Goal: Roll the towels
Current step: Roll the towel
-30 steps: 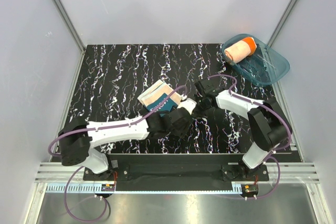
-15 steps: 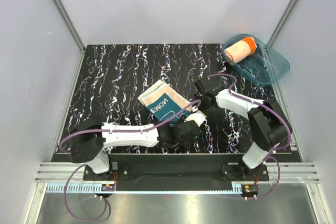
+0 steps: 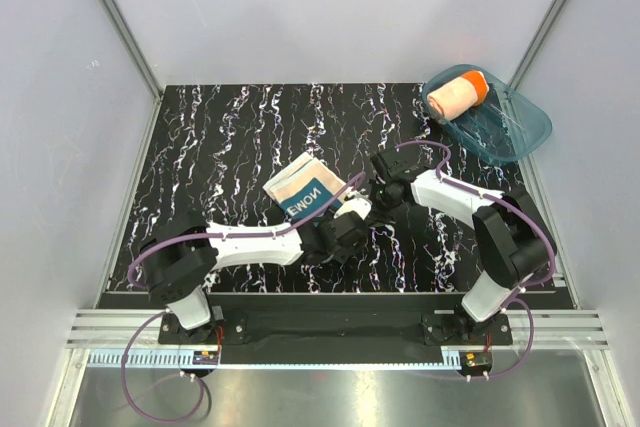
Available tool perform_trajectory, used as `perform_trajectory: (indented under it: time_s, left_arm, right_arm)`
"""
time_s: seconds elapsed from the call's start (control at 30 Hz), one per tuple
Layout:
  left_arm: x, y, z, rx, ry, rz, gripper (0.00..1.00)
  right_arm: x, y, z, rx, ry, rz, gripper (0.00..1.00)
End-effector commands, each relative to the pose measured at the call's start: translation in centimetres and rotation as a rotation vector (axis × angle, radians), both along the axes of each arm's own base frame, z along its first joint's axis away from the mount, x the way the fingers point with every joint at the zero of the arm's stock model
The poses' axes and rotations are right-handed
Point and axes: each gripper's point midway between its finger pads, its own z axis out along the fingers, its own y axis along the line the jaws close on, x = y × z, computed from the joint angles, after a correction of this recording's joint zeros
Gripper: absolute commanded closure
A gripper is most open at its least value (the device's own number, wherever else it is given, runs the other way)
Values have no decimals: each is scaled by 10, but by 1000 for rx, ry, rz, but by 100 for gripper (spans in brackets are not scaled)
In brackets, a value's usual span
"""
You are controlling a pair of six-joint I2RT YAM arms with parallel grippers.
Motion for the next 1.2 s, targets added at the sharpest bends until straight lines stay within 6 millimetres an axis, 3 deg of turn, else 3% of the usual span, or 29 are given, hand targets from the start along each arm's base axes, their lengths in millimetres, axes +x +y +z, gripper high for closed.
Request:
perform_trajectory:
  time_s: [0.0, 0.17, 0.33, 0.47, 0.5, 0.57, 0.6, 0.63, 0.7, 0.87, 1.0, 1.17]
  left_arm:
    - [15, -1, 5, -40, -35, 25, 44]
    - [8, 4, -20, -13, 24, 17, 44]
    - [-1, 6, -30, -2, 82, 0, 41]
    - [-18, 5, -47, 18, 179, -18, 39]
    - [-20, 8, -51, 20, 192, -11, 44]
    - [-26, 13, -57, 19, 220, 14, 62]
    - [-29, 16, -60, 25, 231, 19, 77]
    - [-30, 18, -61, 24, 239, 32, 83]
    - [-31, 18, -55, 11, 236, 36, 99]
    - [-39, 11, -33, -53, 276, 36, 100]
    - [-58, -11, -14, -166, 405, -3, 100]
    - [-71, -33, 13, -357, 580, 27, 100]
  right_arm:
    - [-1, 6, 12, 21, -24, 28, 100]
    - [0, 7, 12, 21, -18, 28, 100]
    - [2, 10, 16, 30, -24, 48, 100]
    - [4, 13, 22, 31, -25, 64, 100]
    - [6, 13, 24, 33, -28, 66, 100]
    - [8, 15, 26, 36, -33, 69, 100]
    - [9, 14, 26, 36, -33, 69, 100]
    - [8, 15, 26, 38, -31, 72, 100]
    - [9, 15, 24, 36, -26, 72, 100]
    - [9, 11, 20, 4, -17, 64, 100]
    - [13, 1, 17, -49, -17, 50, 99]
    - [21, -11, 22, -101, -30, 33, 79]
